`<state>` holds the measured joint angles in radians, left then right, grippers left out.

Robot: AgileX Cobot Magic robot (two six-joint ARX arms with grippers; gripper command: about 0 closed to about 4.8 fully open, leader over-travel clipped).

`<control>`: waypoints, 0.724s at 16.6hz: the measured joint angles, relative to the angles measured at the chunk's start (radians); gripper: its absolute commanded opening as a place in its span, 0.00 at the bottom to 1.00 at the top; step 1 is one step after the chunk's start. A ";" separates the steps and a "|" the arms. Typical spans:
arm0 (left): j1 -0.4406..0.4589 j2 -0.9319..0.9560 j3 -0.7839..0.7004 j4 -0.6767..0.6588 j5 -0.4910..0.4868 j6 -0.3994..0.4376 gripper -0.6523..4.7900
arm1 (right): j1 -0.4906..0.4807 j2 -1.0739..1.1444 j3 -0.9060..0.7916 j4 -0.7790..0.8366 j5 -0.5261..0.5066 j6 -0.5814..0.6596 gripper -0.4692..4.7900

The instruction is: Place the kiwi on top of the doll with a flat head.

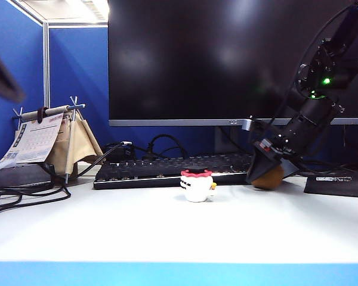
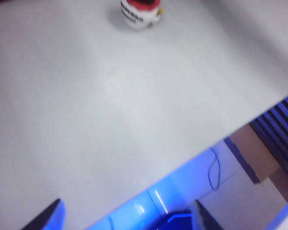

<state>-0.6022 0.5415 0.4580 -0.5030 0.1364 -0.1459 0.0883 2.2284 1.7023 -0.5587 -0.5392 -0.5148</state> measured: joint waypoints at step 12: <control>0.000 -0.042 0.000 0.003 -0.045 -0.061 0.74 | 0.017 -0.261 -0.002 -0.298 -0.360 0.086 0.46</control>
<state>-0.6022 0.4995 0.4580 -0.4995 0.0914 -0.2070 0.1055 1.9671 1.7004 -0.8566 -0.8997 -0.4286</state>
